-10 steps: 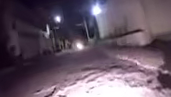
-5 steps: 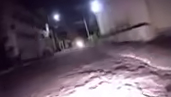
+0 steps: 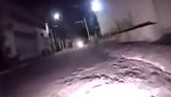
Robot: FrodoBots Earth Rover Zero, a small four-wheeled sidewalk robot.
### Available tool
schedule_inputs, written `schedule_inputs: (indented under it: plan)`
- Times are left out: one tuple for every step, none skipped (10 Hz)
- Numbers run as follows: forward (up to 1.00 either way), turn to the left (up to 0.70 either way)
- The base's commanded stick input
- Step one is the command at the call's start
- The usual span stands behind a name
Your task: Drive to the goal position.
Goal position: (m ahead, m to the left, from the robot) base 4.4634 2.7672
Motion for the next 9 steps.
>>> schedule_inputs:
  plan:
    - [0.7, 0.01]
    - [0.7, 0.01]
    - [0.7, 0.01]
    - [0.7, 0.01]
    - [0.7, 0.01]
    - [0.7, 0.01]
    - [0.7, 0.01]
    - [0.7, 0.01]
    - [0.7, 0.01]
